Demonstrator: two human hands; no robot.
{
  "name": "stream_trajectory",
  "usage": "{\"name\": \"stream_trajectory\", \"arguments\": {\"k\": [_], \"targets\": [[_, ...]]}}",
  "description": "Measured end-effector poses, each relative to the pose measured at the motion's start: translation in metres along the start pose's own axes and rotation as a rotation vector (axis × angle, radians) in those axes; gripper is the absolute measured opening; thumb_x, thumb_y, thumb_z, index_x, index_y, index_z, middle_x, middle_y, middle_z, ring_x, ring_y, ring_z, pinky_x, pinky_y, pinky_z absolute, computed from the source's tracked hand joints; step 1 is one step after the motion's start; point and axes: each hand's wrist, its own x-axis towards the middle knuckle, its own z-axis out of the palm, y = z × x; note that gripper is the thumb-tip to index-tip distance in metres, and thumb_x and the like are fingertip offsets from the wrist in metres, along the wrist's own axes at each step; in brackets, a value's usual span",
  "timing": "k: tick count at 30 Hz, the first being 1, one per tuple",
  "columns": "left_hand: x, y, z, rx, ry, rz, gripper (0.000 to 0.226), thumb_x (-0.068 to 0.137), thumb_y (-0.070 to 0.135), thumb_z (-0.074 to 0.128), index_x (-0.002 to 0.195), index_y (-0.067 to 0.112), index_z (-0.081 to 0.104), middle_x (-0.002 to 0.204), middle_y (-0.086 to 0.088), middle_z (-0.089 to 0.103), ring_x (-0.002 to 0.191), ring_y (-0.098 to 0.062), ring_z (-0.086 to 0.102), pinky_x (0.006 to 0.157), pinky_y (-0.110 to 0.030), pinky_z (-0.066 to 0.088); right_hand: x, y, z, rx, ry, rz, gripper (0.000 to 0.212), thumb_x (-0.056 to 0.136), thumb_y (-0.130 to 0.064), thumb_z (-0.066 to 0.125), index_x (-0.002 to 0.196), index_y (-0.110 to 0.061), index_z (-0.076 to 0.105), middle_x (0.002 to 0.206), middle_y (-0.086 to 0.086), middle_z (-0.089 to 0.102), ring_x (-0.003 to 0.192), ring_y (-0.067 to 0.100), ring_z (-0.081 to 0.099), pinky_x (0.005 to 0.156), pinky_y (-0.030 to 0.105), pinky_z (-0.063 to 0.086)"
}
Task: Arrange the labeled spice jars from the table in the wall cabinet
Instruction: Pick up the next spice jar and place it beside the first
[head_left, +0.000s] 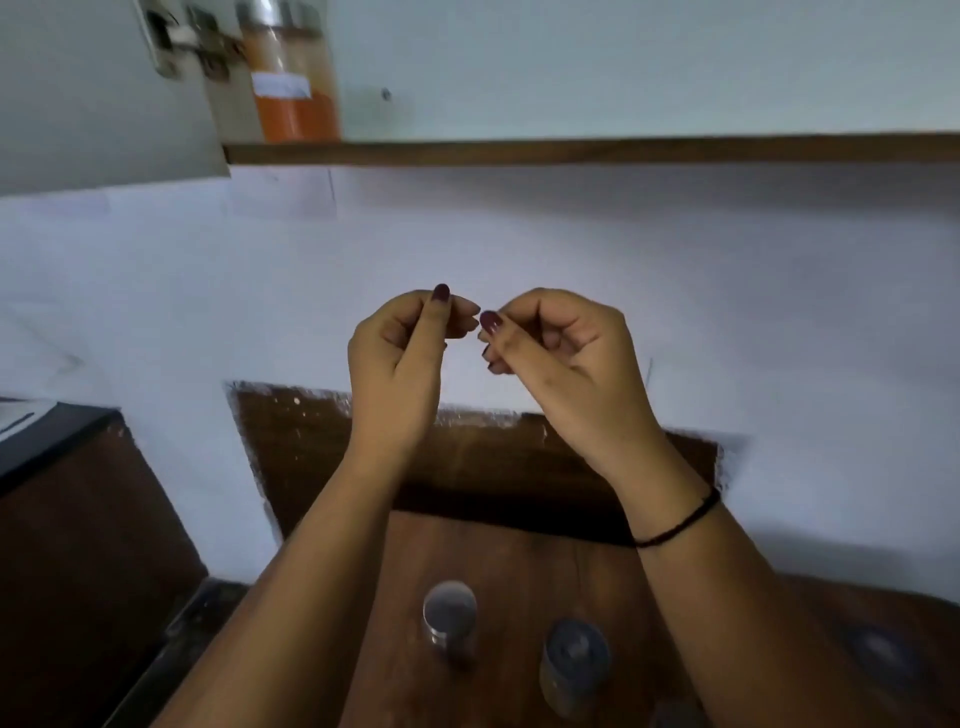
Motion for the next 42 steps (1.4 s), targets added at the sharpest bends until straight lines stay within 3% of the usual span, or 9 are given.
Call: {"name": "stream_trajectory", "arguments": {"k": [6, 14, 18, 25, 29, 32, 35, 38, 42], "targets": [[-0.059, -0.032, 0.020, -0.010, -0.100, -0.140, 0.031, 0.104, 0.017, 0.047, 0.098, -0.001, 0.072, 0.091, -0.014, 0.073, 0.091, -0.026, 0.071, 0.083, -0.043, 0.057, -0.056, 0.021, -0.023, 0.002, 0.004, 0.079, 0.010, 0.093, -0.008, 0.063, 0.085, -0.006, 0.070, 0.075, 0.006, 0.069, 0.072, 0.028, 0.067, 0.071, 0.053, 0.057], [-0.131, -0.077, 0.011, 0.068, -0.263, -0.226, 0.027, 0.103, 0.015, 0.048, 0.102, -0.002, 0.069, 0.093, -0.017, 0.071, 0.089, -0.027, 0.069, 0.078, -0.037, 0.055, -0.139, 0.066, -0.040, -0.006, 0.025, 0.225, 0.012, 0.091, -0.007, 0.065, 0.086, 0.003, 0.069, 0.076, 0.018, 0.067, 0.070, 0.039, 0.064, 0.059, 0.060, 0.051], [-0.172, -0.105, -0.003, 0.244, -0.324, -0.263, 0.021, 0.098, 0.019, 0.053, 0.099, 0.008, 0.070, 0.093, -0.003, 0.073, 0.086, -0.015, 0.068, 0.075, -0.032, 0.055, -0.185, 0.091, -0.035, -0.063, -0.014, 0.325, 0.008, 0.090, -0.007, 0.066, 0.088, 0.001, 0.069, 0.077, 0.010, 0.069, 0.071, 0.026, 0.067, 0.064, 0.050, 0.055], [-0.239, -0.139, -0.022, 0.330, -0.357, -0.503, 0.014, 0.098, 0.010, 0.058, 0.096, 0.006, 0.071, 0.086, 0.000, 0.073, 0.076, -0.005, 0.067, 0.067, -0.014, 0.050, -0.242, 0.123, -0.003, -0.050, -0.151, 0.493, 0.005, 0.086, -0.003, 0.071, 0.090, -0.003, 0.069, 0.081, 0.001, 0.069, 0.071, 0.010, 0.065, 0.064, 0.020, 0.053], [-0.266, -0.159, -0.041, 0.331, -0.442, -0.614, 0.018, 0.095, 0.006, 0.059, 0.111, 0.011, 0.066, 0.104, 0.005, 0.071, 0.095, -0.001, 0.068, 0.082, -0.018, 0.055, -0.267, 0.144, 0.012, -0.143, -0.293, 0.553, 0.017, 0.083, -0.006, 0.073, 0.100, -0.008, 0.068, 0.094, -0.001, 0.068, 0.083, 0.009, 0.066, 0.073, 0.024, 0.056], [-0.290, -0.170, -0.053, 0.385, -0.521, -0.628, 0.025, 0.093, 0.007, 0.064, 0.113, 0.018, 0.057, 0.103, 0.013, 0.061, 0.096, 0.018, 0.059, 0.079, -0.005, 0.047, -0.285, 0.157, 0.019, -0.288, -0.472, 0.626, 0.041, 0.081, -0.015, 0.074, 0.121, -0.016, 0.062, 0.117, -0.003, 0.062, 0.104, 0.004, 0.059, 0.088, 0.021, 0.050], [-0.310, -0.188, -0.070, 0.472, -0.614, -0.704, 0.045, 0.087, 0.040, 0.068, 0.124, 0.020, 0.054, 0.114, 0.010, 0.059, 0.104, 0.005, 0.058, 0.086, -0.017, 0.049, -0.302, 0.169, 0.027, -0.410, -0.657, 0.671, 0.067, 0.080, -0.023, 0.075, 0.141, -0.020, 0.047, 0.141, -0.001, 0.050, 0.129, 0.015, 0.046, 0.104, 0.031, 0.044], [-0.323, -0.198, -0.079, 0.490, -0.696, -0.777, 0.055, 0.085, 0.047, 0.072, 0.128, 0.020, 0.050, 0.120, 0.010, 0.056, 0.110, -0.006, 0.057, 0.092, -0.030, 0.052, -0.317, 0.180, 0.036, -0.528, -0.766, 0.671, 0.081, 0.076, -0.031, 0.076, 0.147, -0.021, 0.038, 0.149, 0.000, 0.044, 0.134, 0.023, 0.041, 0.106, 0.042, 0.042], [-0.338, -0.200, -0.079, 0.481, -0.690, -0.805, 0.059, 0.085, 0.053, 0.070, 0.133, 0.025, 0.050, 0.123, 0.007, 0.058, 0.112, -0.007, 0.056, 0.094, -0.036, 0.052, -0.327, 0.191, 0.047, -0.587, -0.838, 0.675, 0.086, 0.074, -0.031, 0.076, 0.149, -0.024, 0.034, 0.151, -0.001, 0.039, 0.132, 0.027, 0.042, 0.102, 0.044, 0.045]]}}
